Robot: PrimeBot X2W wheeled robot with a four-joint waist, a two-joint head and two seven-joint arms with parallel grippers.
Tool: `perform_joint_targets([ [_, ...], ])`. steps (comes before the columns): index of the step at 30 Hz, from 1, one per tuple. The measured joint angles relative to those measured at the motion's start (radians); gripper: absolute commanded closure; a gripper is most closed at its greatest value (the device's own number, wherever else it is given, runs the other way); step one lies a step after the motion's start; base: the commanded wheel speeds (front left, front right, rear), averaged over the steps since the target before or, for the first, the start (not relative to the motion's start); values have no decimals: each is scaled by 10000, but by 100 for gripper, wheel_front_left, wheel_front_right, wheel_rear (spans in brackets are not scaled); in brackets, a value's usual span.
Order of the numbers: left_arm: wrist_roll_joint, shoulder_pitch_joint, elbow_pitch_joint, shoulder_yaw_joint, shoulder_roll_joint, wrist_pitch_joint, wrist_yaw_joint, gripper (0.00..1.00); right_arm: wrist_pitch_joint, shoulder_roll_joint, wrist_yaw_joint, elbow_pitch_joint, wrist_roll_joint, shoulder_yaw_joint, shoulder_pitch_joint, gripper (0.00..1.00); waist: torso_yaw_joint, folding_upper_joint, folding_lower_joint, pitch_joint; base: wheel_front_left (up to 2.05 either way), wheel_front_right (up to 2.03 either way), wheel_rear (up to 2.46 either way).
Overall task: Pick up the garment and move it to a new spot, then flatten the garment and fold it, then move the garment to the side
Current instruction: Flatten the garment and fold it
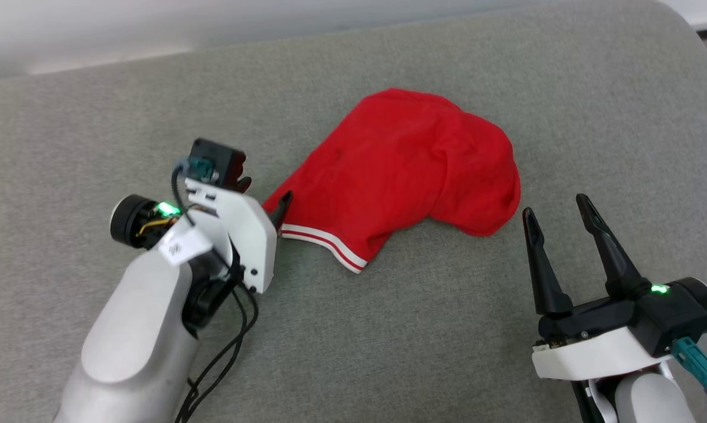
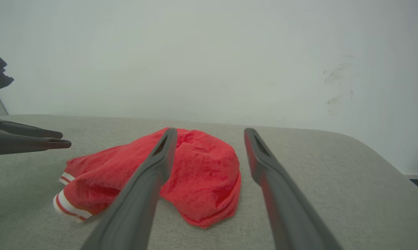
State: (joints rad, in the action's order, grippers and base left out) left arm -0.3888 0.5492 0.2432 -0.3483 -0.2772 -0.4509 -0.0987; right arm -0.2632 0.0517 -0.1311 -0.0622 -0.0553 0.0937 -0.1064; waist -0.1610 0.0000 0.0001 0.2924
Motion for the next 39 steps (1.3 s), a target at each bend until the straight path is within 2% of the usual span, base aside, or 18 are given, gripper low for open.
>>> perform_joint_targets([
  [5,-31,732,681,-295,-25,-1175,-65,0,0,2,0,-4,-52,58,-86,0,-250,0,0,476,0,0,0],
  [13,-146,1126,1486,-734,73,-1260,-161,0,0,2,0,-67,-54,56,-219,0,-397,0,-1,976,0,0,0],
  [14,-199,1127,1542,-761,88,-1133,-171,79,0,2,0,-63,-54,42,-248,0,-379,0,0,1008,0,0,0],
  [15,-274,1127,1611,-761,111,-995,-176,100,0,2,0,-52,-54,36,-274,0,-354,0,-1,1026,0,0,0],
  [20,-364,1022,1925,-652,192,366,-207,100,0,0,0,4,-31,29,-289,0,-169,0,0,976,0,0,0],
  [28,-165,631,1099,263,-219,2660,663,100,0,0,0,150,65,-10,-211,0,309,0,-1,346,0,0,0],
  [32,-153,-194,282,694,-600,3108,1143,100,0,0,0,226,88,-2,-79,0,602,0,-1,-77,0,0,0],
  [39,17,-2349,-945,838,-1212,3020,1787,100,0,-2,0,295,84,44,147,0,1126,0,-1,-650,0,0,0],
])
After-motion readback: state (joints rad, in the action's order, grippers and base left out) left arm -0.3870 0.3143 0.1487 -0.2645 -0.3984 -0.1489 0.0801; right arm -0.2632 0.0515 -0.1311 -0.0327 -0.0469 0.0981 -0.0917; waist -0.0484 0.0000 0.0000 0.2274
